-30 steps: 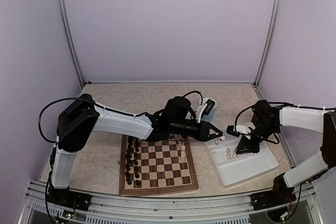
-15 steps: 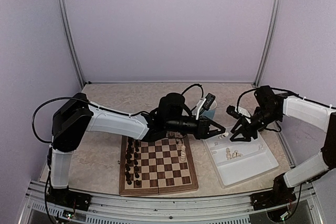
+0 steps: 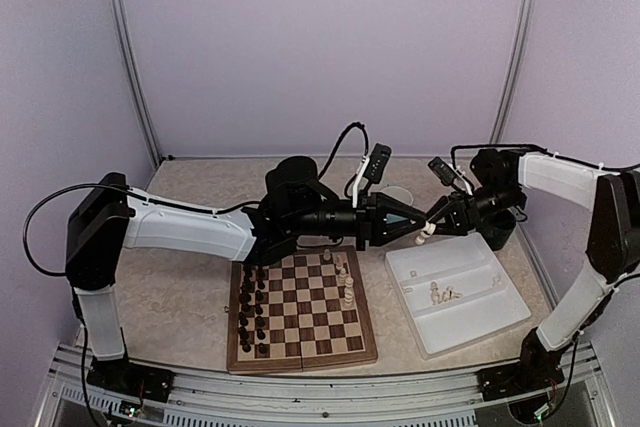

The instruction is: Set up the chess pieces on the board

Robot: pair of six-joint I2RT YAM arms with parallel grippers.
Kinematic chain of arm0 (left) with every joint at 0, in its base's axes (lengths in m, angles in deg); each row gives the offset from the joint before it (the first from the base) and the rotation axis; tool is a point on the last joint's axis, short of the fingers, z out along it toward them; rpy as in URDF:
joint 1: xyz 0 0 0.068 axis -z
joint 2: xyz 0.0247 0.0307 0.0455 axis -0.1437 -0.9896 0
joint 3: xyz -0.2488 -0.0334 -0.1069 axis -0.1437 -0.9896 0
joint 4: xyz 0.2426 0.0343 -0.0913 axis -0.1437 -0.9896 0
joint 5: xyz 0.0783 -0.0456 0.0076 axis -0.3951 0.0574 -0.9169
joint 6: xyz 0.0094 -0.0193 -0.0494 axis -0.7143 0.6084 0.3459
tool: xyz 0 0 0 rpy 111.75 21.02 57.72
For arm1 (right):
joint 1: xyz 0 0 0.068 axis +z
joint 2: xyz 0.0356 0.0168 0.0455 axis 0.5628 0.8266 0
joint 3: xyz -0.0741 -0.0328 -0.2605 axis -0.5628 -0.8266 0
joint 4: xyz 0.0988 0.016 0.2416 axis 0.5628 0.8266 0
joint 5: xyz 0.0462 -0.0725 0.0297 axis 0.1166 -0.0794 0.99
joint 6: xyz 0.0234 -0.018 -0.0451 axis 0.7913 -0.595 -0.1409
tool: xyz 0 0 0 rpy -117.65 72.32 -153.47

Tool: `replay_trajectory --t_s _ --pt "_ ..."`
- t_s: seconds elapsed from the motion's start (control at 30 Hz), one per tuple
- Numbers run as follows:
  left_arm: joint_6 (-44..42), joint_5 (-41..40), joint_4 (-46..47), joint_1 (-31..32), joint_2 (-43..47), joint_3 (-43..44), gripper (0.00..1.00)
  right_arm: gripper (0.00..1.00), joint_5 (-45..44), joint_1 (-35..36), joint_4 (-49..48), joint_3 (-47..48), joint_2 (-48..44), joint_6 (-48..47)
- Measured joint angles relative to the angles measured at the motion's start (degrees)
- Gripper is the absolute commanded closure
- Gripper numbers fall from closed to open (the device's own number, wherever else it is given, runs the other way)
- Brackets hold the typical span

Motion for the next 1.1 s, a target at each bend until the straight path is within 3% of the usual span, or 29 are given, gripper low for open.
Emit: replay_trajectory --t_s 0.13,0.33,0.47,0.63,0.83,1.1 --pt "-0.42 -1.88 1.36 -0.20 0.46 -0.02 1.00 0.56 5.73 -0.07 9.11 5.05 6.32 -6.69" --pt "2.73 -8.37 3.43 -0.59 0.46 -0.22 1.00 0.54 7.41 -0.07 12.35 4.57 5.27 -10.93" --pt "6.25 -11.76 4.63 -0.70 0.37 -0.22 1.00 0.48 4.22 -0.04 1.09 -1.68 -4.35 -3.74" --pt "9.68 -13.29 5.51 -0.70 -0.57 0.24 1.00 0.47 -1.49 1.18 -15.56 -8.33 -18.03 6.93" --pt "12.02 -13.62 5.49 -0.68 -2.40 1.27 1.00 0.48 -4.26 3.21 -24.22 -8.13 -17.62 11.87" --pt "12.92 -14.45 5.51 -0.39 -3.21 2.38 1.00 0.54 -5.31 6.88 -26.08 -8.11 -17.25 13.81"
